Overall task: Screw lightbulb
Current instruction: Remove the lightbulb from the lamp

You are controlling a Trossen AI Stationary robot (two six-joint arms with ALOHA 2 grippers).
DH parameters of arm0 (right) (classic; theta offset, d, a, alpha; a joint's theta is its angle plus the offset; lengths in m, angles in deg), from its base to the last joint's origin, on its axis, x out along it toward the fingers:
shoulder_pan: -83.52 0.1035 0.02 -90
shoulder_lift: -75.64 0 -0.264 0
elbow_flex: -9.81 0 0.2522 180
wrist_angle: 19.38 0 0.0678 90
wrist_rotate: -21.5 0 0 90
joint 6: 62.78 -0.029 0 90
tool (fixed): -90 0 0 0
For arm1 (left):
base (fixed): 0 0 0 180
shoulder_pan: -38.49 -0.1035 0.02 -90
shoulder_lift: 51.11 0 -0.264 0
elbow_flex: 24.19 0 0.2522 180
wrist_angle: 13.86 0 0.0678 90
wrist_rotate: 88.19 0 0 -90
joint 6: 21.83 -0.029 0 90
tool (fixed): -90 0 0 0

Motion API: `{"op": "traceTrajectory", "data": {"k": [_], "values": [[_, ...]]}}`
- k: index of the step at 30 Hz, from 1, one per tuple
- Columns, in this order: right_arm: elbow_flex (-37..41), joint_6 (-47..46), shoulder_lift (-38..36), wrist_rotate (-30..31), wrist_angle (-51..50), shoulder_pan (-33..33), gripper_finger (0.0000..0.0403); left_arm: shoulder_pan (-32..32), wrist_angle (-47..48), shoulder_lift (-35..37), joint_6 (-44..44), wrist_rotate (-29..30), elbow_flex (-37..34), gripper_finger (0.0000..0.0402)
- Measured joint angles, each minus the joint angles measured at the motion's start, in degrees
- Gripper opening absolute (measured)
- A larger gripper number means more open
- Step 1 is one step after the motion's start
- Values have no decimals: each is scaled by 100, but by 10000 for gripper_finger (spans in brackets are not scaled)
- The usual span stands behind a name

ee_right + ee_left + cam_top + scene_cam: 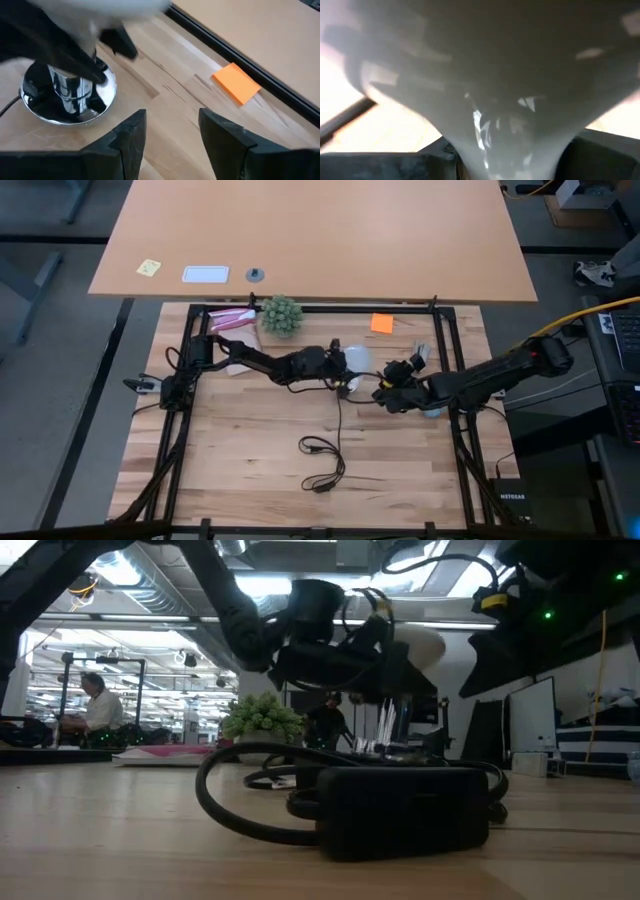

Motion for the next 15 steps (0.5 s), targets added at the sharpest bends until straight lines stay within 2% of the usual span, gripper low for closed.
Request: {"op": "traceTrajectory", "data": {"k": [4, 15], "values": [[0, 0, 3, -13, -5, 0, 188, 13, 864, -2, -10, 106, 222, 145], [0, 2, 3, -72, 10, 2, 188, -4, 931, 0, 401, 210, 248, 145]]}}
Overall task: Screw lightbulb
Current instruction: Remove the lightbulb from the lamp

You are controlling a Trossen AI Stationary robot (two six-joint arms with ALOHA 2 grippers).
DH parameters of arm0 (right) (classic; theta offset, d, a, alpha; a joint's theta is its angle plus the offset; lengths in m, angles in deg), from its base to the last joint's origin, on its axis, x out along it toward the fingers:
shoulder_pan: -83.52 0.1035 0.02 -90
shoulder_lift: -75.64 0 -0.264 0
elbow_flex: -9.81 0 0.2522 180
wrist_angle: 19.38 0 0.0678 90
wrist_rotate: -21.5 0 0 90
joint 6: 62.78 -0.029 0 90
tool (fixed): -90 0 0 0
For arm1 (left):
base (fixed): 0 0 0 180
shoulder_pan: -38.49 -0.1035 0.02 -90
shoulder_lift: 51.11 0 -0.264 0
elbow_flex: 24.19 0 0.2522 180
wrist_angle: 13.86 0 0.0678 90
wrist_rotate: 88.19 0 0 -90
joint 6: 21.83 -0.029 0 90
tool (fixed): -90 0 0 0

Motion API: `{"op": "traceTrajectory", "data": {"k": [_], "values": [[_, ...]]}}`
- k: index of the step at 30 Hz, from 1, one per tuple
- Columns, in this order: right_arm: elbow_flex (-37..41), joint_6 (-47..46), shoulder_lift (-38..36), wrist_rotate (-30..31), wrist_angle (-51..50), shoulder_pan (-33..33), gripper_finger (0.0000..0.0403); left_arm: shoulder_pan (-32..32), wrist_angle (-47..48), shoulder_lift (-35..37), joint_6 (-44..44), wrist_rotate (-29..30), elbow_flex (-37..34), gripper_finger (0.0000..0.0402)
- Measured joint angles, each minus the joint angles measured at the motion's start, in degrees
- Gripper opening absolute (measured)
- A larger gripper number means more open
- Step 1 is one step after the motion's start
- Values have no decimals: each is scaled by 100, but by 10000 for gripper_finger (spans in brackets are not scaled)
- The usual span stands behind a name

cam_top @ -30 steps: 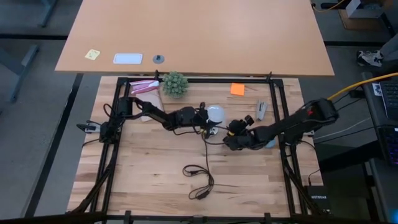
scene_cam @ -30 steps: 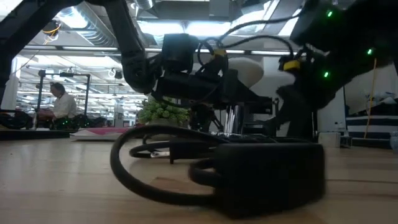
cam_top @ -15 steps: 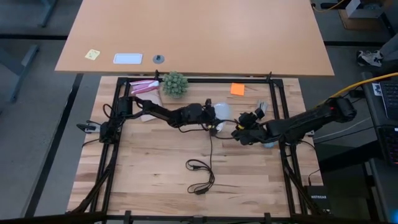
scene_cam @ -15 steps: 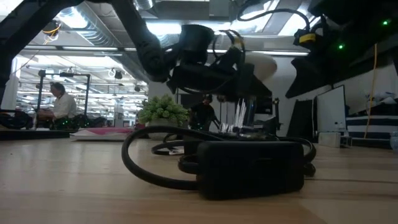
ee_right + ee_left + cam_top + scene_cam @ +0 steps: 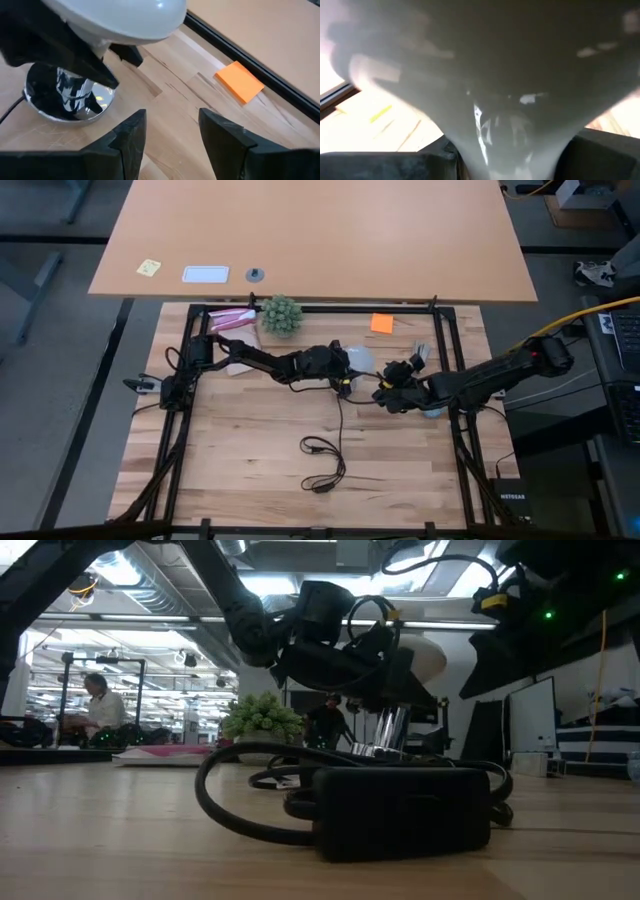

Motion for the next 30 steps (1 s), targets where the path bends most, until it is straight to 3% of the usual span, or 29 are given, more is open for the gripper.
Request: {"op": "traceTrajectory", "data": {"k": [7, 14, 23, 30], "values": [[0, 1, 0, -51, 22, 0, 188, 0, 55, 0, 337, 287, 0, 185], [0, 1, 0, -111, 87, 0, 188, 26, 60, 3, 116, 307, -2, 206], [-2, 0, 0, -150, 308, 0, 188, 22, 771, 12, 436, 344, -6, 258], [-4, 37, 0, -181, 323, 0, 188, 48, 680, 6, 497, 354, -7, 280]]}}
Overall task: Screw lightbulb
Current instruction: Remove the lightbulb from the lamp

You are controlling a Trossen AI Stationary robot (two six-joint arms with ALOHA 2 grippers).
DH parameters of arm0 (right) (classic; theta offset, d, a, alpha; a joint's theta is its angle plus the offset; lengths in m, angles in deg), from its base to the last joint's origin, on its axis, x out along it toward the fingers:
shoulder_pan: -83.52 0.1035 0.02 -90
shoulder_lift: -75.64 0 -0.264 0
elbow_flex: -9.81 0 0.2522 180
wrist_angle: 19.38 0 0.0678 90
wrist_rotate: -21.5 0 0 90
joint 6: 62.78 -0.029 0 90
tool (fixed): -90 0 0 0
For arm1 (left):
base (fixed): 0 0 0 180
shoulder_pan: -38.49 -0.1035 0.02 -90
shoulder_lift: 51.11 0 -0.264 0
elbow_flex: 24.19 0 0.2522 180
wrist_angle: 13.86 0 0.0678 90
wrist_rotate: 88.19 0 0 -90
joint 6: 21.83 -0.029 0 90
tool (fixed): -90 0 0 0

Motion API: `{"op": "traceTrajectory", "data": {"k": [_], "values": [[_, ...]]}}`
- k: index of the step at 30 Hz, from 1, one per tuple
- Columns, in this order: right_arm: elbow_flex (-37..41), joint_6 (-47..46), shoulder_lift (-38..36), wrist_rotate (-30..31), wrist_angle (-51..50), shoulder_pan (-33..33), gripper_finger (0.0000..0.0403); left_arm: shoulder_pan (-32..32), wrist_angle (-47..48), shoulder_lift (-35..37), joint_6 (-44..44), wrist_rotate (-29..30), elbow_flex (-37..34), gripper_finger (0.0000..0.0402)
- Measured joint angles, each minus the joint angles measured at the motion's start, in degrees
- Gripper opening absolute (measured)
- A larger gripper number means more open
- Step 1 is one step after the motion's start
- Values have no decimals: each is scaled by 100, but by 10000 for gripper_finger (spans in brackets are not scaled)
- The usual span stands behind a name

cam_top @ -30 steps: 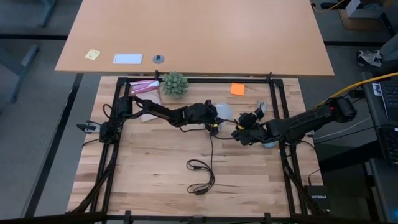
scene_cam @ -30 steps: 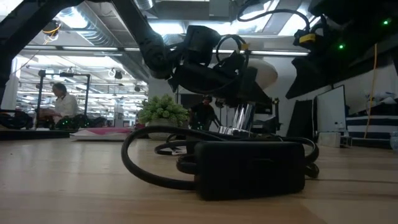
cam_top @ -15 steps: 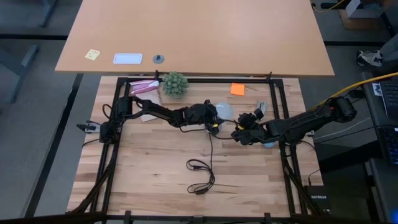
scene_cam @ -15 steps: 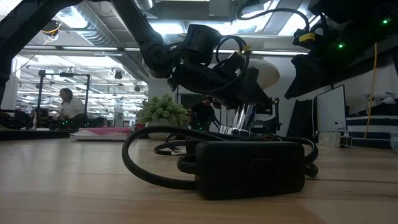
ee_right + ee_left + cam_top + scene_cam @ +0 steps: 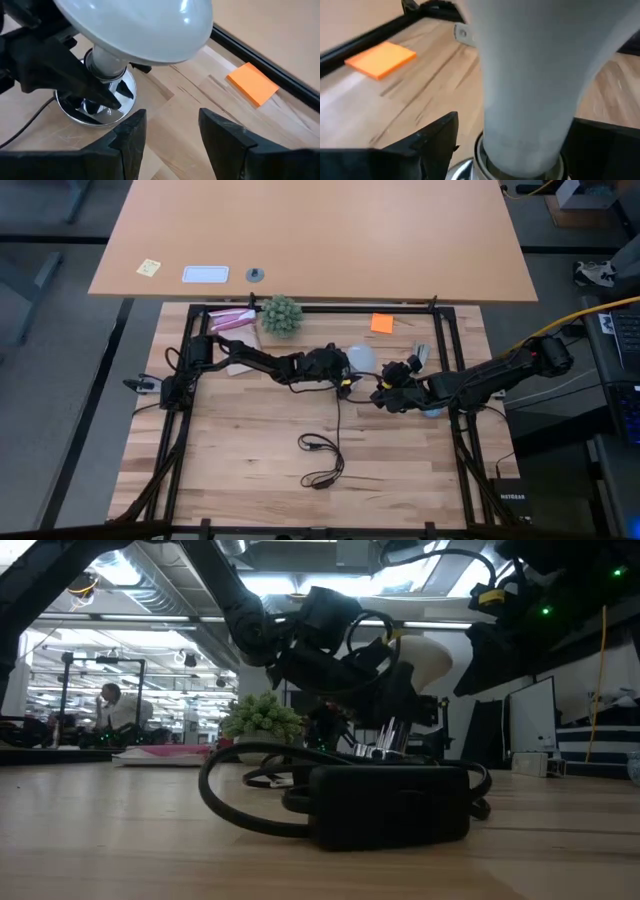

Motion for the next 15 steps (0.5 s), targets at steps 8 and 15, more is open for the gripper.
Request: {"op": "traceTrajectory", "data": {"k": [8, 15], "values": [[0, 103, 0, -29, 0, 0, 188, 79, 39, -1, 127, -5, -2, 281], [0, 94, 0, -102, 0, 0, 188, 148, 51, -1, 93, -5, -2, 281]]}}
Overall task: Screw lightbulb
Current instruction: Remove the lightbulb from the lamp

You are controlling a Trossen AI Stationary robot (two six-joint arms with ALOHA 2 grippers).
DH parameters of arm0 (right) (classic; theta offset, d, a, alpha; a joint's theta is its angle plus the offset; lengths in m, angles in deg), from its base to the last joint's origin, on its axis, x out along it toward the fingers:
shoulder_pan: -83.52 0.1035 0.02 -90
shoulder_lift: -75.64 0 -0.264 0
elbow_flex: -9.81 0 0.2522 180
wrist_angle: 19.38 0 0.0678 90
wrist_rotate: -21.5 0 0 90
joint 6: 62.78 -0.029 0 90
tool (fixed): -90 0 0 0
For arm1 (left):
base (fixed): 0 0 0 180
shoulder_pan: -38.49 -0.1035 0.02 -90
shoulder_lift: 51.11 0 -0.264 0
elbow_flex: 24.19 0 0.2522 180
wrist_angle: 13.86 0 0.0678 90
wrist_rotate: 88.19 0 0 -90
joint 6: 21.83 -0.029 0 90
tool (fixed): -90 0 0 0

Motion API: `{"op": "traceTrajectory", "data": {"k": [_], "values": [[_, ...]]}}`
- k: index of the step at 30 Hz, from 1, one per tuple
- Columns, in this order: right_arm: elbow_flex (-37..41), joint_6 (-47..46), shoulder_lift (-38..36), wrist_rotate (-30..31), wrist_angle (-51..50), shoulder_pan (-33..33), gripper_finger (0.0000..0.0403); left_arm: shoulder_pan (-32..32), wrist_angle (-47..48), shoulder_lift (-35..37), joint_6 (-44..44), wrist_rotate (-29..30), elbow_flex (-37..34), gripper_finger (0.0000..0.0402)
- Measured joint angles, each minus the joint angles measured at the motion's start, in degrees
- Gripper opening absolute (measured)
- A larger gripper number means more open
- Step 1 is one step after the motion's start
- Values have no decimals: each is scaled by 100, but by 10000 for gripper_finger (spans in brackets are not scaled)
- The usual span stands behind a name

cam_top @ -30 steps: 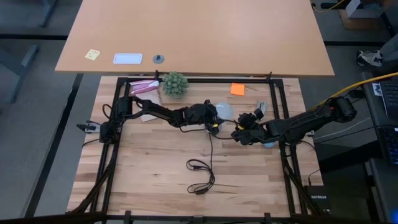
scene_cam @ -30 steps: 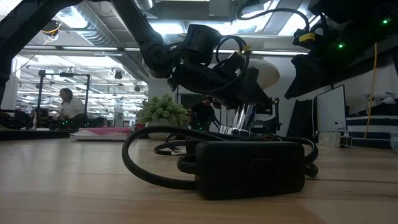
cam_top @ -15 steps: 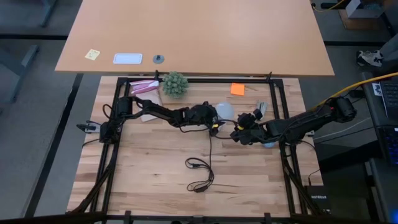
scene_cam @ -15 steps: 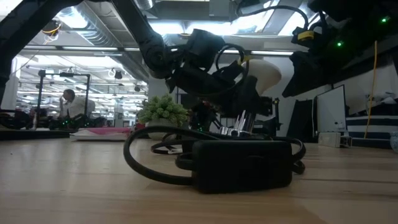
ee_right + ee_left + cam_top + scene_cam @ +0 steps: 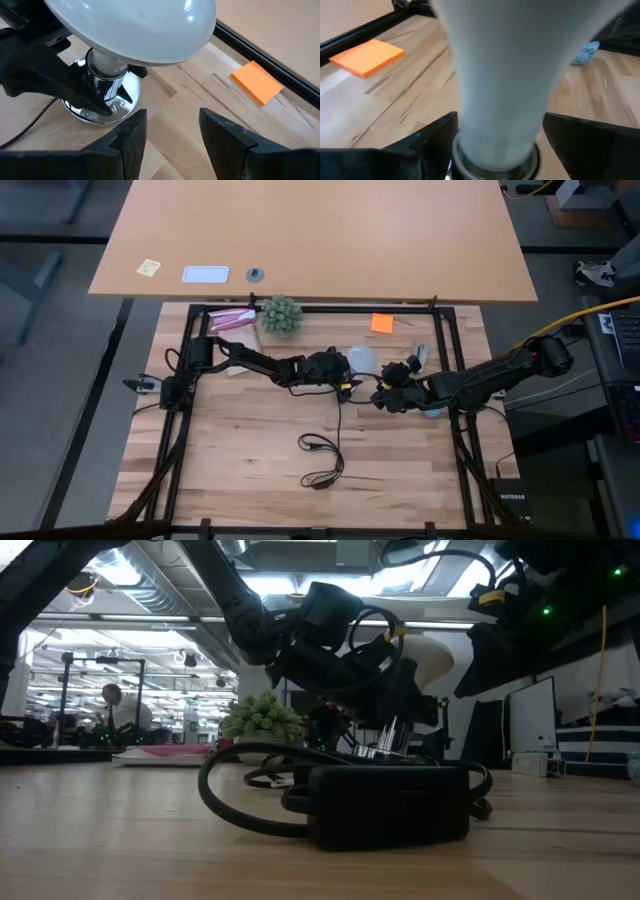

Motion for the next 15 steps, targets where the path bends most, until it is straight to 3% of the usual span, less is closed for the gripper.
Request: {"op": "traceTrajectory", "data": {"k": [8, 15], "values": [[0, -9, 0, -194, -2, 0, 188, -32, 76, 170, -273, -3, 0, 281], [0, -9, 0, -217, -9, 0, 188, -145, 1354, 725, -605, 13, 2, 281]]}}
